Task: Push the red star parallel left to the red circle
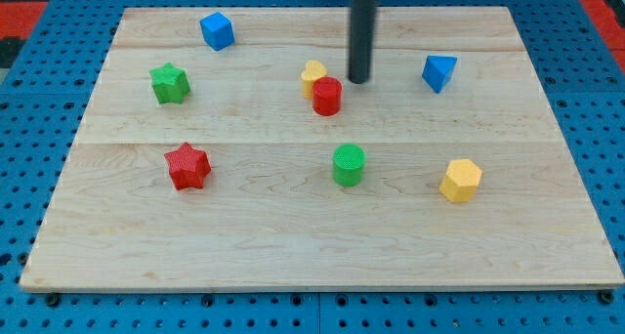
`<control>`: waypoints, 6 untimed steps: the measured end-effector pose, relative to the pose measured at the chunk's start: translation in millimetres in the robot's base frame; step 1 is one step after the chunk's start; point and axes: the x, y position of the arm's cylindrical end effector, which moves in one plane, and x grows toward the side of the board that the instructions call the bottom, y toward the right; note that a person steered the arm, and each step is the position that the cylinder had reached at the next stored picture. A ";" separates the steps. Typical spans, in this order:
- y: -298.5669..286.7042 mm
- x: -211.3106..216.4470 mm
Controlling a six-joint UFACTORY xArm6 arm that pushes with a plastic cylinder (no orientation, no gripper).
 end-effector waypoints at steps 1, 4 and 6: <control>15.2 66.4; -118.2 198.3; -247.6 190.1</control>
